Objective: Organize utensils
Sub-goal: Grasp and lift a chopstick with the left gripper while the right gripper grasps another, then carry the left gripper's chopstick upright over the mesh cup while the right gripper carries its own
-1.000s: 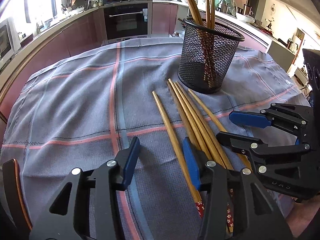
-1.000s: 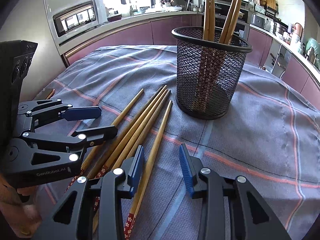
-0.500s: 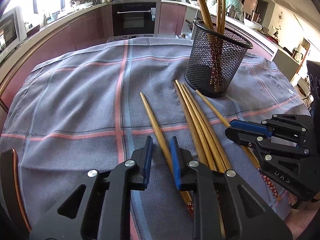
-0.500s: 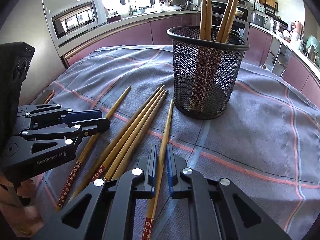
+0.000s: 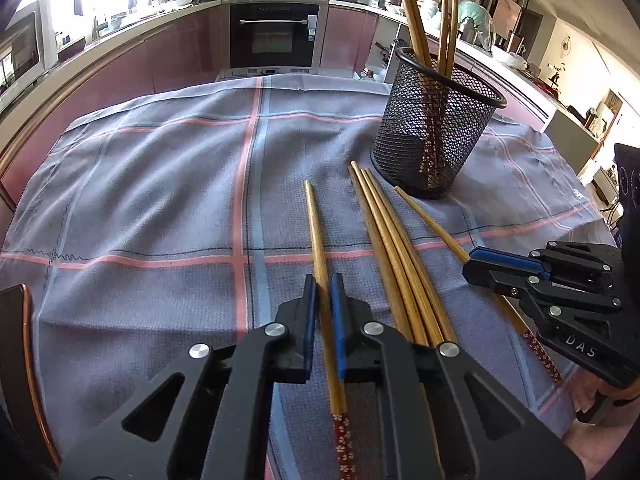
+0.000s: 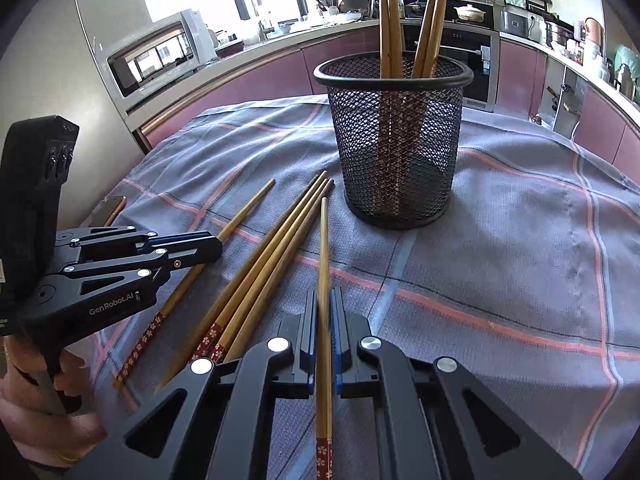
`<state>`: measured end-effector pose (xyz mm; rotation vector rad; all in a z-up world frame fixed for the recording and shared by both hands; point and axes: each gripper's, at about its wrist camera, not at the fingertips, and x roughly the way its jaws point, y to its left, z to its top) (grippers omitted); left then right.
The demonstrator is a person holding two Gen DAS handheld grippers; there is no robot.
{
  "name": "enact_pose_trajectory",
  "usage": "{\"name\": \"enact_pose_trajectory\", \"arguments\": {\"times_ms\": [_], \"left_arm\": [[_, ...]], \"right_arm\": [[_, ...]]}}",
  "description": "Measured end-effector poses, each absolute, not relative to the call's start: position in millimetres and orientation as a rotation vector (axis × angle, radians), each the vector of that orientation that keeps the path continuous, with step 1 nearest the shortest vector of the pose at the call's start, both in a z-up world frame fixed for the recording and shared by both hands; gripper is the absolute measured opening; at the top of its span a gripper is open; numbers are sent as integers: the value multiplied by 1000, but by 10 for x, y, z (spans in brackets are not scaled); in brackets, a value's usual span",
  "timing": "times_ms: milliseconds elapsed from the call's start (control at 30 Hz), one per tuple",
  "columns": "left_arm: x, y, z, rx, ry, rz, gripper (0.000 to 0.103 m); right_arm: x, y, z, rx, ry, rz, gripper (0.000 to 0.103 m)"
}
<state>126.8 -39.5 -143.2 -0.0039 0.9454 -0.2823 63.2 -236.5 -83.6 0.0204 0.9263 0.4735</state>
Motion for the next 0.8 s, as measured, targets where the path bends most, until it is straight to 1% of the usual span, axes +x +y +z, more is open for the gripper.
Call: {"name": "enact_pose_trajectory", "arguments": {"times_ms": [233, 800], "left_arm": [[1206, -364, -1332, -13, 922, -302, 8], [967, -171, -830, -104, 806, -420, 8]], "right_arm": [[576, -2446, -717, 82, 893, 527, 5], [464, -2618, -341, 177, 764, 592, 5]]}}
